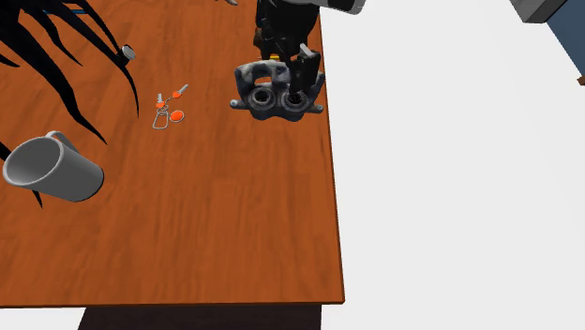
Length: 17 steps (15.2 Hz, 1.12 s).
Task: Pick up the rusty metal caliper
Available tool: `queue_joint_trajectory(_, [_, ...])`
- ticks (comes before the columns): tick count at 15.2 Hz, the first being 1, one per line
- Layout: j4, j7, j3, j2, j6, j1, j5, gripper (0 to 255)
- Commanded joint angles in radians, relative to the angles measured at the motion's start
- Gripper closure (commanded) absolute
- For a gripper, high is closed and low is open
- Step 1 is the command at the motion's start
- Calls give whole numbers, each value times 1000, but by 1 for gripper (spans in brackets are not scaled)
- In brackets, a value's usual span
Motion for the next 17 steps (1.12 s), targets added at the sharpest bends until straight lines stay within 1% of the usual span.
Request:
queue_joint_trajectory(1, [-12,-3,1,8,21,1,3,0])
queue_joint_trajectory(2, [-12,-3,1,8,21,1,3,0])
queue_joint_trajectory(3, [-16,-2,2,4,21,2,3,255])
queue_joint_trajectory(12, [-12,-3,1,8,21,1,3,255])
queue_joint_trajectory(17, [27,10,-1,-14,-39,1,-6,255])
